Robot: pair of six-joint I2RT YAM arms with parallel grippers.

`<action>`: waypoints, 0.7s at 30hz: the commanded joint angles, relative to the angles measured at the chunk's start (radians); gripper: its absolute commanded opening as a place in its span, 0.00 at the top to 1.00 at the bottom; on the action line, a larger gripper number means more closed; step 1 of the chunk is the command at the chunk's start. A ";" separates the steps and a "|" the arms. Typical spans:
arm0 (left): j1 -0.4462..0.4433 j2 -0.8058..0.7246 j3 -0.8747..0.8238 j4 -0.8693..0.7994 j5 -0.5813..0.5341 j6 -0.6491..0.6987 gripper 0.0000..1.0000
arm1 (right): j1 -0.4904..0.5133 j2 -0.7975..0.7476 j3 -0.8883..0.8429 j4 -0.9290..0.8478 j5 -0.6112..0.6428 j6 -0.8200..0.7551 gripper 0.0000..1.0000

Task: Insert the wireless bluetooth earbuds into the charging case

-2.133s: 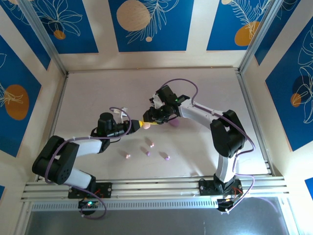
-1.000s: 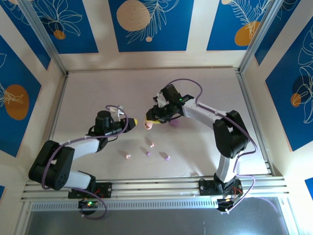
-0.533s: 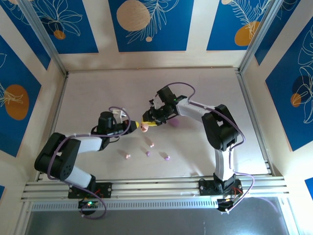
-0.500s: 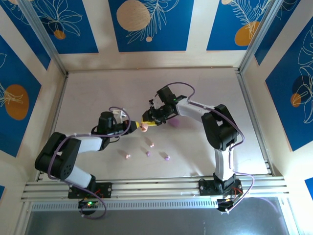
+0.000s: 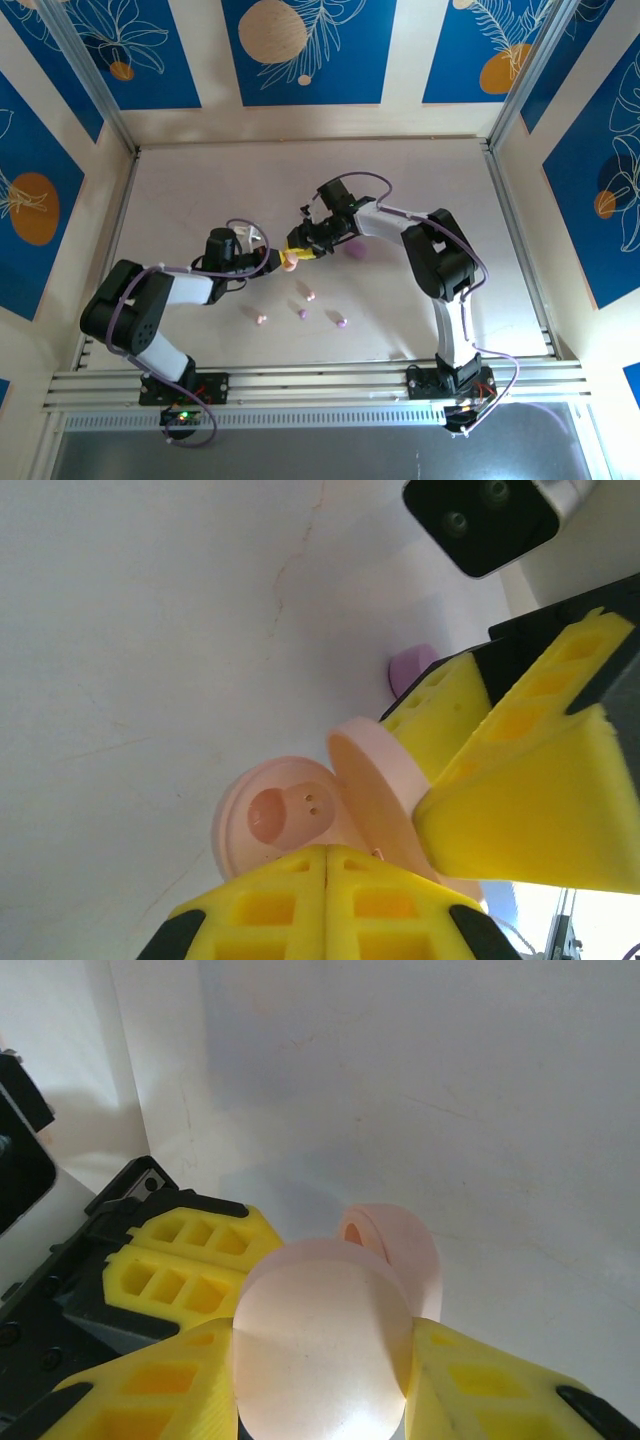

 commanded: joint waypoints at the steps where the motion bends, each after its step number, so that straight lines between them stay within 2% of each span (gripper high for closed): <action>1: -0.006 0.017 0.023 0.025 0.026 -0.009 1.00 | 0.011 0.026 0.037 0.007 -0.050 0.019 0.61; 7: -0.006 0.034 0.028 0.031 0.026 -0.014 1.00 | 0.020 0.053 0.057 0.006 -0.055 0.026 0.55; 21: -0.007 0.089 0.044 0.055 0.038 -0.035 1.00 | 0.022 0.065 0.065 -0.032 -0.023 0.017 0.32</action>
